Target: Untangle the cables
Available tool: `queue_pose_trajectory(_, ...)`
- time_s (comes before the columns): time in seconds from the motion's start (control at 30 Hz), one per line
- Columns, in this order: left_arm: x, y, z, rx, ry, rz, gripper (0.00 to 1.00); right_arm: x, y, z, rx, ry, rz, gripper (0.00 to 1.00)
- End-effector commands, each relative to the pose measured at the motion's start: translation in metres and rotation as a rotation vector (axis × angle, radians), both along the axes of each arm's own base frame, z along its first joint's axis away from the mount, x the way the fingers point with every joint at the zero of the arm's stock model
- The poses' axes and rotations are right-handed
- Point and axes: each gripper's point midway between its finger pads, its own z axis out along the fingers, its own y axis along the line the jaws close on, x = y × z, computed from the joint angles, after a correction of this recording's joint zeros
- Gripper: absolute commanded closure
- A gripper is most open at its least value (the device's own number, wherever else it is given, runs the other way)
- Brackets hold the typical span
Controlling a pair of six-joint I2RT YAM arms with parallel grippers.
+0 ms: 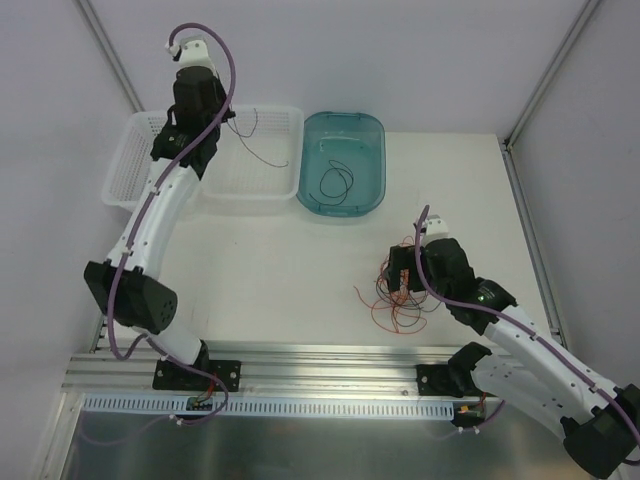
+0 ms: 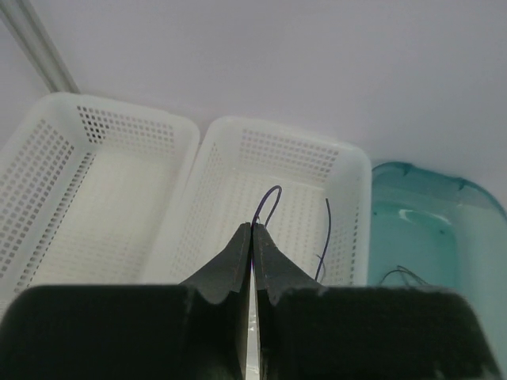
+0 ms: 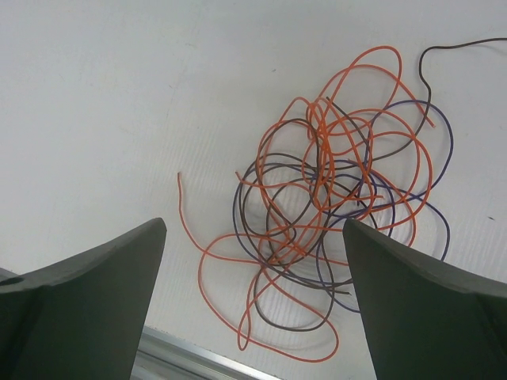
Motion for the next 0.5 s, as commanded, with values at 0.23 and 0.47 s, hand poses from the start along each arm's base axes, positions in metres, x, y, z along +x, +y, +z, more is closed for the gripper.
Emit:
queue_pose_trajectory(0.23,0.073,0.005,-0.169,0.098,0.315,-0.057,0.81,-0.001,-0.014,0.006,-0.052,-0.019,-0.032,0.0)
queue_pose_trajectory(0.47,0.045,-0.01,-0.133,0.005,0.252,-0.134,0.27,0.004,-0.033,0.008,-0.119,-0.032,-0.118,0.0)
